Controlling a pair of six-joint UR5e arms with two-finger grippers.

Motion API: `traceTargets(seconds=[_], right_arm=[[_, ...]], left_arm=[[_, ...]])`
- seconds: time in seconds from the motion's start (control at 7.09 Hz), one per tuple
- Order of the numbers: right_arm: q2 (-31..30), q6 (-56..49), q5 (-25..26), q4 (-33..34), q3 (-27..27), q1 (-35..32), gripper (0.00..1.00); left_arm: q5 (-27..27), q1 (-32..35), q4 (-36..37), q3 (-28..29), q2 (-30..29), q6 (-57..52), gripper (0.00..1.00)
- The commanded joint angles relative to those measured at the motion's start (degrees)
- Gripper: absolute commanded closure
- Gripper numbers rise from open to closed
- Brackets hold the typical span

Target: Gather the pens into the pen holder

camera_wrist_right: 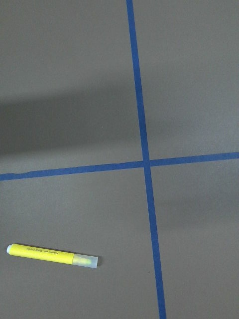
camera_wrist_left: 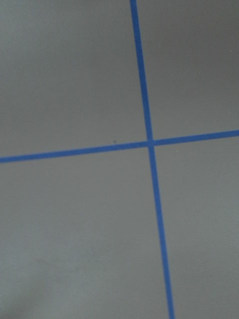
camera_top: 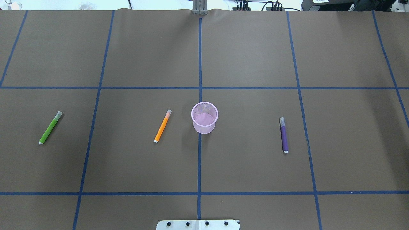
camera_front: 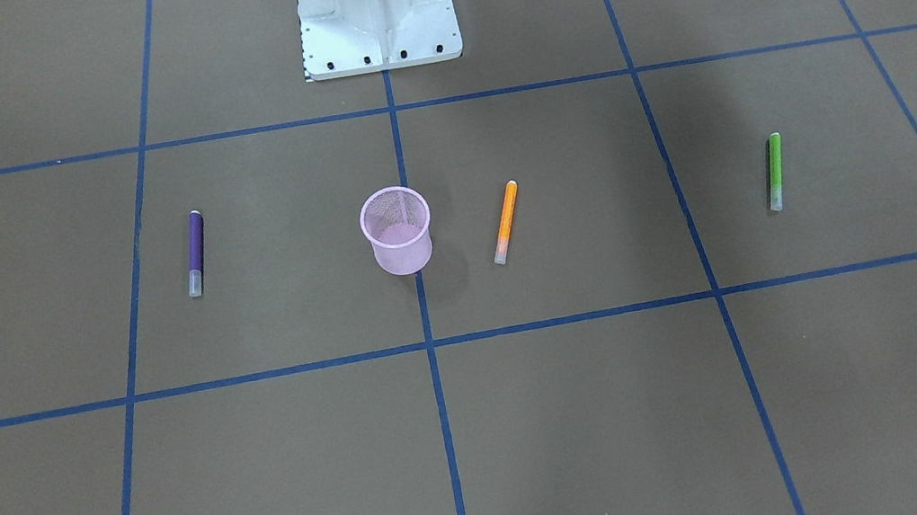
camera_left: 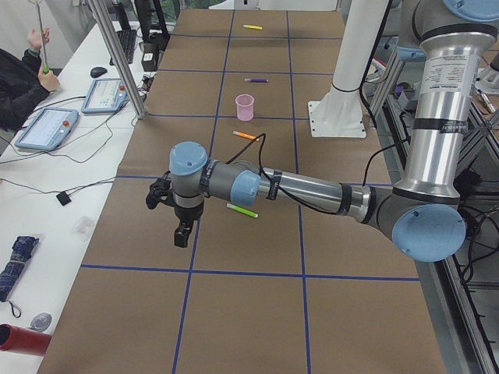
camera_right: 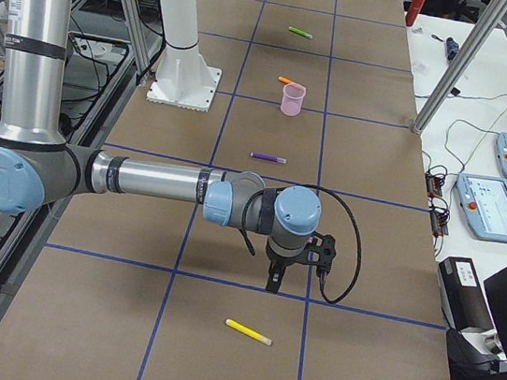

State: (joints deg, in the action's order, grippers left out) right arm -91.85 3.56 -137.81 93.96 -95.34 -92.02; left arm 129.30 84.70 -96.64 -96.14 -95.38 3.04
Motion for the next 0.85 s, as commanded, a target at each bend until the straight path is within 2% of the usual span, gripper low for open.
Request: traceTargets(seconds=[0.0, 0.14, 0.42, 0.56, 0.71], right_arm=[[0.3, 0.0, 0.3, -0.4, -0.1, 0.0, 0.00], [0.2, 0.1, 0.3, -0.4, 0.1, 0.1, 0.00], [-0.2, 0.3, 0.9, -0.4, 0.4, 0.1, 0.00], [-0.4, 0.2, 0.7, -0.4, 0.7, 0.1, 0.00], [-0.4, 0.2, 0.5, -0.4, 0.7, 0.1, 0.00]], left_arm=[[0.3, -7.6, -1.4, -2.6, -1.8, 0.5, 0.00], [0.4, -10.3, -1.6, -2.6, -1.8, 4.2, 0.00], [-0.3, -20.1, -8.6, -2.7, -1.3, 23.8, 0.00], [-1.3, -23.6, -11.9, -2.6, -1.0, 29.1, 0.00], [-4.6, -27.1, -12.7, -2.8, -0.2, 32.2, 0.00]])
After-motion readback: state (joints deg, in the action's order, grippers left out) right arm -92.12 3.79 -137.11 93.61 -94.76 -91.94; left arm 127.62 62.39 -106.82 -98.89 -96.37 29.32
